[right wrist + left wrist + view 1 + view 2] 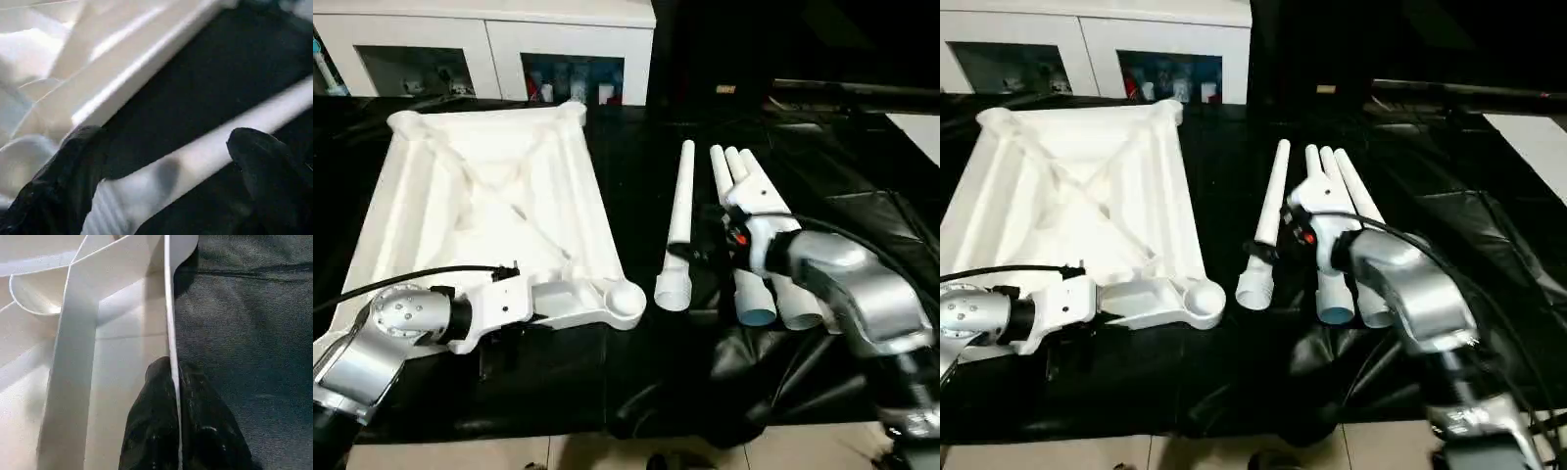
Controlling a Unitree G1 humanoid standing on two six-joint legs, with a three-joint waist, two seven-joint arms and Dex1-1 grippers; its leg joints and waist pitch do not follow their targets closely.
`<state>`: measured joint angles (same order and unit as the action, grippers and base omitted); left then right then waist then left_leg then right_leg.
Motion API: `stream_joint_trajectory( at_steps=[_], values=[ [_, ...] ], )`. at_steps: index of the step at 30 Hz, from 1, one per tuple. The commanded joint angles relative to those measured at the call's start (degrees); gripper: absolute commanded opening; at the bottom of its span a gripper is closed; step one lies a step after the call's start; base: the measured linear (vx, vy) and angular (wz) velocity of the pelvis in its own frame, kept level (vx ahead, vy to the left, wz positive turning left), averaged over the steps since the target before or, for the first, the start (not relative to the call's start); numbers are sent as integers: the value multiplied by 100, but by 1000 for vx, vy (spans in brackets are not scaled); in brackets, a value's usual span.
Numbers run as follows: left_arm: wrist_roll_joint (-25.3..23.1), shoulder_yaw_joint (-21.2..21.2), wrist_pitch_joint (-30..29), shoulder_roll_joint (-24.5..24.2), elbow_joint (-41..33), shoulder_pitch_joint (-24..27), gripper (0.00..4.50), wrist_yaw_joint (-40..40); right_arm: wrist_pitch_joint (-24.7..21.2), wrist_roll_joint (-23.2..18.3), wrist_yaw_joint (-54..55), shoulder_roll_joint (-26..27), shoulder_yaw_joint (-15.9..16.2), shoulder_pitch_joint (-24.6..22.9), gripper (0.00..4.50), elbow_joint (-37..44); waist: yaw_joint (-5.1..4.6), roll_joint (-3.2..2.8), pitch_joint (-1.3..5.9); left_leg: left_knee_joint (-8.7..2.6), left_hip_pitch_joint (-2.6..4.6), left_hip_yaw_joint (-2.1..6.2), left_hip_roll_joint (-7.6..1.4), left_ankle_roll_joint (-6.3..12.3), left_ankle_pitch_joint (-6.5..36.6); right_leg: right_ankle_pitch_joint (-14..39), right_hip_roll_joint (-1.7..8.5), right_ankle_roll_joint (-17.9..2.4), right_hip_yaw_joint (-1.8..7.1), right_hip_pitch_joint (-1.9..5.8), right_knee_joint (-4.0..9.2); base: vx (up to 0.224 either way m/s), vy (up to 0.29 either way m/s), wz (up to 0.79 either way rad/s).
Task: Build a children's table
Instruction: Move table base, then pick table leg
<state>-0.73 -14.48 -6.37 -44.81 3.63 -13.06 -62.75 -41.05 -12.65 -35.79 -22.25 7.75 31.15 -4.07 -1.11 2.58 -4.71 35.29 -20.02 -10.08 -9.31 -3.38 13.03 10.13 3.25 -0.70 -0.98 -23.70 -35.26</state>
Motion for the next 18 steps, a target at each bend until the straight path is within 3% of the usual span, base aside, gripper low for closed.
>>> stream_joint_trajectory(
  at_steps=[1,2,4,6,7,9,10,11,14,15,18],
  values=[
    [-392,-28,-15,-98,225,39,1,294,-435,38,309,84,-172,178,428,-193,46,-25,377,-469,11,102,-302,45,686,1409,390,-1302,262,249,373,0,0,0],
    [-366,-18,31,-88,253,17,1,304,-731,56,410,180,-162,370,428,-425,56,-21,376,-467,7,96,-301,53,589,1262,385,-1334,261,253,356,0,0,0],
    [-339,-16,69,-72,265,1,1,291,-866,18,443,239,-199,487,428,-584,59,-16,378,-460,8,83,-295,83,510,1055,376,-1399,259,253,334,0,0,0],
    [-264,25,154,53,222,-84,1,328,-1152,-168,726,522,-564,949,428,-1246,54,-13,377,-464,-2,86,-291,71,543,1114,389,-1431,255,257,336,0,0,0],
    [-250,30,146,66,219,-93,1,329,-1166,-180,751,541,-593,982,428,-1292,54,9,367,-455,13,72,-294,63,587,1171,394,-1430,268,242,342,0,0,0],
    [-158,54,73,127,174,-133,0,318,-1293,-205,921,626,-743,1191,439,-1571,65,0,362,-462,22,70,-296,8,637,1287,389,-1399,263,237,350,0,0,0],
    [-89,66,-18,134,110,-141,0,267,-1355,-214,981,648,-787,1309,439,-1730,66,35,361,-464,22,61,-300,-9,611,1268,384,-1368,259,235,345,0,0,0],
    [-41,72,-96,122,25,-143,47,211,-1433,-227,991,652,-807,1435,450,-1909,69,24,361,-466,21,64,-300,-7,542,1181,383,-1378,255,231,328,0,0,0],
    [-31,85,-112,88,-50,-147,63,179,-1575,-238,994,672,-839,1575,450,-2147,91,7,377,-456,13,57,-298,16,378,851,381,-1422,248,254,297,0,0,0],
    [-66,117,-55,71,-113,-155,80,234,-1682,-236,953,674,-825,1668,450,-2334,82,74,378,-452,3,49,-299,61,315,756,379,-1440,249,262,291,0,0,0],
    [-82,230,110,9,-237,-184,99,317,-1798,-260,921,739,-870,1856,450,-2850,95,64,368,-449,4,49,-304,76,332,814,390,-1469,247,254,294,0,0,0]
  ],
)
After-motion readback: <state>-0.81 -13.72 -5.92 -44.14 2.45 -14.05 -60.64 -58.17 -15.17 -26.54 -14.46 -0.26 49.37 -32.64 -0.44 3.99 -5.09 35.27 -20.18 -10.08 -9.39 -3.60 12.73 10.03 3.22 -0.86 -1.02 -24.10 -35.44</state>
